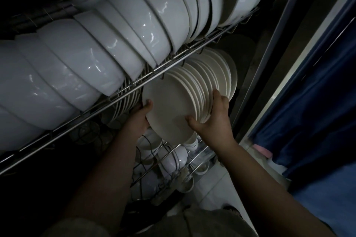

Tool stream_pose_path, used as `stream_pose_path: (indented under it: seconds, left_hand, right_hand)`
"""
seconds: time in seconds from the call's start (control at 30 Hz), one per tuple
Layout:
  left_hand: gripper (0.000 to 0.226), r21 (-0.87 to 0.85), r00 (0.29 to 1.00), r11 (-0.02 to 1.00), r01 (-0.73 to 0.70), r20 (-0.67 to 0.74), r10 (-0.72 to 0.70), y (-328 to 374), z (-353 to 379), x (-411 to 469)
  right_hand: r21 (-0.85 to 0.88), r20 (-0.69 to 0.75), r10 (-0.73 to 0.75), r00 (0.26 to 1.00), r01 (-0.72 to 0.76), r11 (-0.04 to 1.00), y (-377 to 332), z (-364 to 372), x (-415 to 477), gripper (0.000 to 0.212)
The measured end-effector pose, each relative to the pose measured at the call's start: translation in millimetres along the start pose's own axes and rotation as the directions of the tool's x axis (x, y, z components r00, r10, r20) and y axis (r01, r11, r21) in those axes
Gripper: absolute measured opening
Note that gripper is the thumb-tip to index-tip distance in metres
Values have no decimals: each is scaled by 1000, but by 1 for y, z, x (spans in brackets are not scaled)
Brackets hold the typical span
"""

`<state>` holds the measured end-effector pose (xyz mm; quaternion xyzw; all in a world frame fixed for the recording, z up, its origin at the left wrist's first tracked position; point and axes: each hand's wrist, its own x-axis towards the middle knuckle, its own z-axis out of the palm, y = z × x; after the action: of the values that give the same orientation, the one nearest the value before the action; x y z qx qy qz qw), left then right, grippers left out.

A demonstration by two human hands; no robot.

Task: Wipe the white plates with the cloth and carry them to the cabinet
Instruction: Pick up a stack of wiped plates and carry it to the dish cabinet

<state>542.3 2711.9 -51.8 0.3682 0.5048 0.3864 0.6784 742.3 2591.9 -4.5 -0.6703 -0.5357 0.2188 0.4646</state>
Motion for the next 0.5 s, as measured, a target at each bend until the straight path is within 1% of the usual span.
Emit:
stream_pose_path:
  seconds: [0.07,0.17,0.23,0.3,0.4,0.5]
  left_hand:
    - [28,10,1000,1000,-16,-25,17,1,2,-2]
    - [24,16,1000,1000,-7,-23,7,2,3,-4]
    - [21,22,999,1000,0,-42,1,2,3,-6]
    - [20,27,997,1000,-16,-77,18,2,4,-7]
    - [32,22,992,999,-44,-115,46,1,6,-9]
    - [40,13,988,999,-37,-148,38,1,6,-12]
  right_hand:
    - [3,65,4,998,-4,1000,-1,-5,0,110]
    - [22,185,21,982,-26,999,-1,-14,2,122]
    - [-1,237,35,971,-36,999,0,-19,3,127]
    - [-33,232,45,972,-39,999,0,-18,3,130]
    - [-95,169,43,985,-27,995,-2,-12,0,131]
    - [-113,126,26,992,-11,994,-3,-9,-3,128]
